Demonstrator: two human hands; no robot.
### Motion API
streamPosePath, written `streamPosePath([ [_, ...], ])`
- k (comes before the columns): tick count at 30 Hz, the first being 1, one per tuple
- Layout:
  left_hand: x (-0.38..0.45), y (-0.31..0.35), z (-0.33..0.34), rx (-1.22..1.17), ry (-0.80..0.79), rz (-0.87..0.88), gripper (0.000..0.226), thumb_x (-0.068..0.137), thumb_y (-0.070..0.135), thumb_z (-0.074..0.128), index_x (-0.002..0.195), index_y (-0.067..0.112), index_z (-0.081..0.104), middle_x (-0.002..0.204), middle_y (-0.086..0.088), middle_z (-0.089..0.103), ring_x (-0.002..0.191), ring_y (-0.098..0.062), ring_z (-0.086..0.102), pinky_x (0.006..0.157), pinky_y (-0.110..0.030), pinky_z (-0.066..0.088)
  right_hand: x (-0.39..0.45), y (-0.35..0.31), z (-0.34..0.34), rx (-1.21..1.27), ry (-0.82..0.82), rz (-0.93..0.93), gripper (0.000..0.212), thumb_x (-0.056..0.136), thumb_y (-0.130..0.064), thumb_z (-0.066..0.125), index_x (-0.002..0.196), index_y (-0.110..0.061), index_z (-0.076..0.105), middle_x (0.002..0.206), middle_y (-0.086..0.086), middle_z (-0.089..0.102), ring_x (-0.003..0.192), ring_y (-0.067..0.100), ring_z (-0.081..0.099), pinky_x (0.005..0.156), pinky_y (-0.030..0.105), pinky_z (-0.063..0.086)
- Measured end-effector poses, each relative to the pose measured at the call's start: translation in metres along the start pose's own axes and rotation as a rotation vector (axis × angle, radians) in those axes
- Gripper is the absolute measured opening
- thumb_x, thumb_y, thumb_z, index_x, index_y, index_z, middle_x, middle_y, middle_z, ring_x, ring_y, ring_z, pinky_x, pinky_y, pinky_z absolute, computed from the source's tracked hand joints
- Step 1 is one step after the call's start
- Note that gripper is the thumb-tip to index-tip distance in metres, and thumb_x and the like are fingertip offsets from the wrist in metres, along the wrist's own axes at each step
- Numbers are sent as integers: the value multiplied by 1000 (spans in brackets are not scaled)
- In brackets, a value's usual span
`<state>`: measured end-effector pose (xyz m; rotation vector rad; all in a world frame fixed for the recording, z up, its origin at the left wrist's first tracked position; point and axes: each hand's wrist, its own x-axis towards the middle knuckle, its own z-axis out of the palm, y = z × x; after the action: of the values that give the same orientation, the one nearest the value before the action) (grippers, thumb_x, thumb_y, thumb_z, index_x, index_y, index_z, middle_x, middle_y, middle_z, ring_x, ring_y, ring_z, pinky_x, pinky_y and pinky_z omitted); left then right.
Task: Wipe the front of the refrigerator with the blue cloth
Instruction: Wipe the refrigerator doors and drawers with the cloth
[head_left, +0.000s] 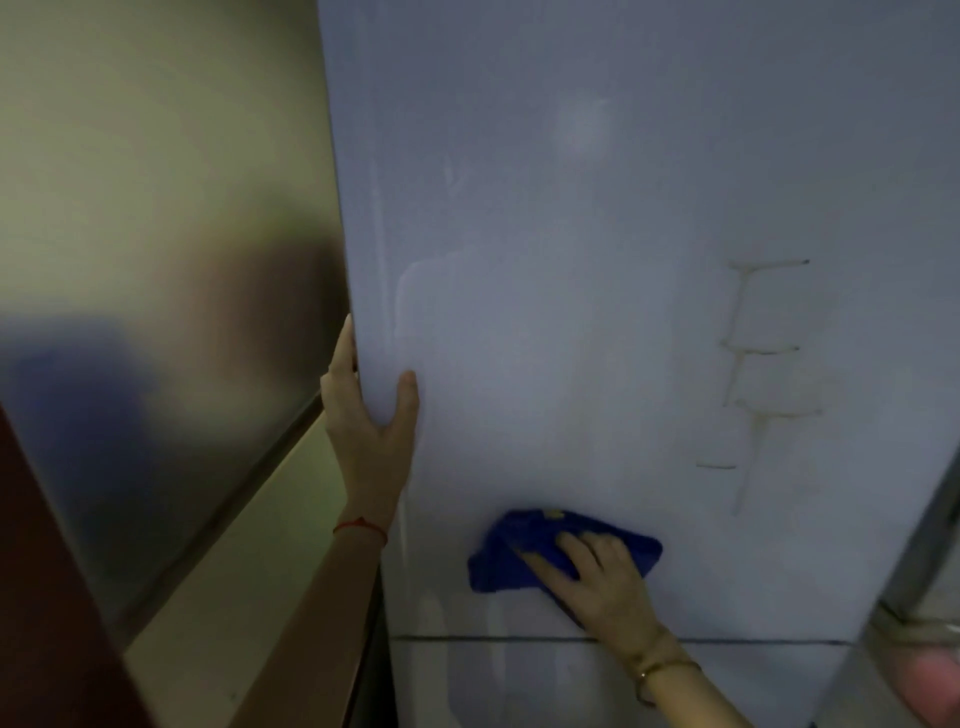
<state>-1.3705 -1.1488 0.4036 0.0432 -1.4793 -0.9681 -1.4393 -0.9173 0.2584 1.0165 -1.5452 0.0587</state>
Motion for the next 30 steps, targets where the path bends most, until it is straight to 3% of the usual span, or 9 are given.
streamPosePath([
  [4, 0, 1, -1, 25, 13, -10, 68, 89, 39, 60, 149, 17, 36, 120, 33, 43, 110, 15, 46, 94, -17, 42, 78, 73, -39, 15, 112, 390, 31, 100, -28, 49, 120, -52, 51, 94, 5, 49, 83, 24, 48, 76, 37, 42],
  [8, -2, 6, 1, 47, 23, -18, 66, 91, 35, 60, 149, 18, 35, 122, 31, 41, 111, 11, 46, 95, -14, 41, 175, 146, -66, 18, 486, 755, 39, 98, -23, 50, 137, -21, 51, 102, 18, 49, 96, 25, 43, 86, 40, 41],
  [11, -4, 11, 1, 66, 33, -14, 66, 90, 37, 58, 149, 19, 34, 125, 17, 43, 113, 0, 48, 96, -9, 38, 182, 110, -53, -5, 367, 578, 43, 96, -30, 55, 137, -23, 47, 106, 14, 48, 92, 27, 45, 81, 38, 39],
  [14, -7, 17, 5, 95, 47, -51, 72, 88, 40, 63, 150, 24, 31, 128, 15, 41, 116, -4, 48, 98, -16, 42, 132, 80, -39, -77, 184, 273, 48, 92, -16, 65, 136, -25, 49, 106, 8, 44, 80, 29, 54, 75, 38, 42],
  [16, -9, 22, 8, 109, 70, -69, 75, 86, 38, 67, 150, 22, 31, 131, 13, 41, 117, 0, 45, 98, -5, 37, 117, 103, -49, -102, 203, 317, 47, 92, -9, 62, 136, -24, 50, 105, 9, 44, 85, 29, 52, 78, 39, 42],
  [18, -10, 25, 10, 128, 82, -71, 76, 86, 37, 67, 150, 20, 31, 135, 6, 45, 118, 1, 44, 96, 0, 33, 131, 142, -66, -62, 321, 570, 45, 93, -9, 58, 136, -20, 51, 106, 13, 44, 94, 28, 45, 84, 40, 42],
  [21, -10, 25, 13, 166, 102, -75, 76, 86, 39, 66, 151, 21, 30, 137, -3, 47, 121, -7, 48, 99, -15, 37, 181, 181, -82, -28, 523, 876, 37, 98, -23, 49, 135, -17, 53, 105, 18, 51, 98, 20, 41, 86, 31, 39],
  [26, -10, 22, 14, 202, 125, -61, 78, 84, 48, 61, 151, 24, 29, 140, -4, 48, 125, -20, 51, 102, -28, 43, 167, 113, -47, -47, 339, 483, 43, 96, -23, 58, 137, -23, 47, 107, 12, 49, 87, 29, 48, 77, 40, 43],
  [30, -11, 23, 14, 214, 129, -46, 76, 86, 41, 64, 151, 21, 29, 143, -3, 47, 129, -18, 48, 101, -11, 33, 102, 112, -48, -100, 219, 386, 54, 89, -6, 66, 136, -25, 48, 107, 8, 44, 83, 30, 51, 78, 40, 46],
])
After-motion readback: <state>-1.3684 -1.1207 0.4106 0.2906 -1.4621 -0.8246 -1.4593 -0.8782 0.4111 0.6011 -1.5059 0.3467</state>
